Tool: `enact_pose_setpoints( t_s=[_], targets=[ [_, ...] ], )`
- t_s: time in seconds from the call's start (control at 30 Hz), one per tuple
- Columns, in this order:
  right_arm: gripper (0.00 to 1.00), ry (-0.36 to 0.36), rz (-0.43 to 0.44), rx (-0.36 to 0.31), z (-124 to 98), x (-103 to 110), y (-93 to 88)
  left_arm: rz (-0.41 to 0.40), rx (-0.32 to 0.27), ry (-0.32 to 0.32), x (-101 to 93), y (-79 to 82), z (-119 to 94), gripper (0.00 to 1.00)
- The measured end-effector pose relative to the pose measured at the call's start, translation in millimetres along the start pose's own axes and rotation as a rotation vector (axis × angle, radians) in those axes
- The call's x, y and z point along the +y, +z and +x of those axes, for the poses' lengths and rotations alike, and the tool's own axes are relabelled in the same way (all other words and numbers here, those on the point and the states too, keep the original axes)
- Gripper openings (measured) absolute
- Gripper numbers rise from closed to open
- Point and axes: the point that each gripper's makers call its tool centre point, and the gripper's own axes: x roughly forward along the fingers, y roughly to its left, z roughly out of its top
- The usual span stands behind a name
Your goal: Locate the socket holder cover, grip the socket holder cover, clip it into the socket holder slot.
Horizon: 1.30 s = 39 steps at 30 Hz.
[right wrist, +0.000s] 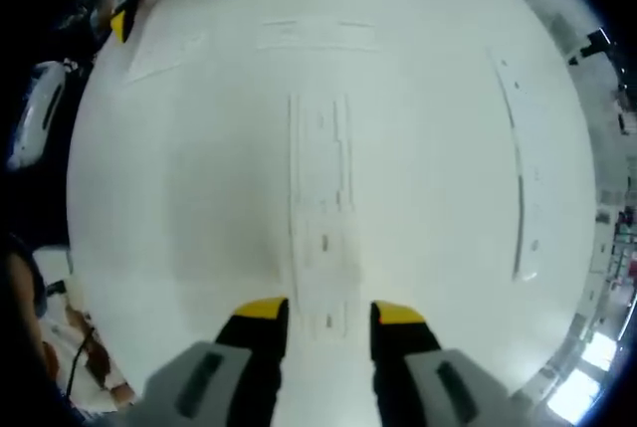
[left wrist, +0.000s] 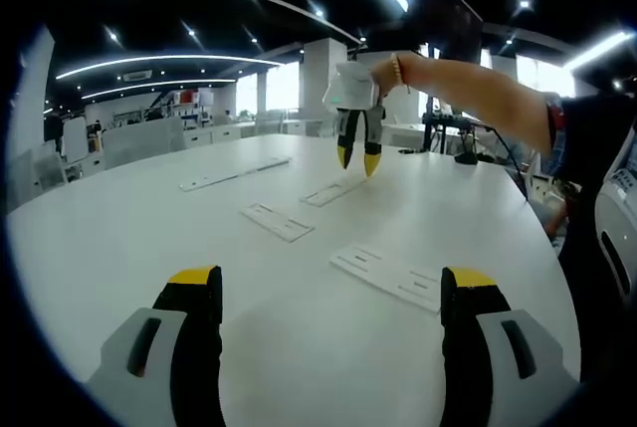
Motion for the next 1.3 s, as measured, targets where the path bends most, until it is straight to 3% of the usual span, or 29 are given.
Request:
enact_pose_setpoints(
  t_s=[0.37, 0.7, 1.1, 1.3],
  targets=[
    [0.32, -0.075, 0.076, -0.022, -6.7, -2.1, -26.9, -0.004, 0.001, 0.007, 3.2, -1.9, 1.1, 0.9],
    [0.27, -0.092, 0.152, -0.06, -3.1, 6.2, -48.7, -0.02, 0.003, -0.007, 1.9, -5.0, 2.7, 0.9],
    [0.21, -0.171, 0.217, -0.183, -2.5, 10.7, -63.5, -0.031, 0.007, -0.005, 3.4, -8.1, 2.0, 0.89],
    [0.17, -0.245, 0.295, -0.306, -4.8, 5.4, -65.7, -0.035, 0.002, -0.001, 4.7, -7.8, -0.1, 0.89]
  ],
)
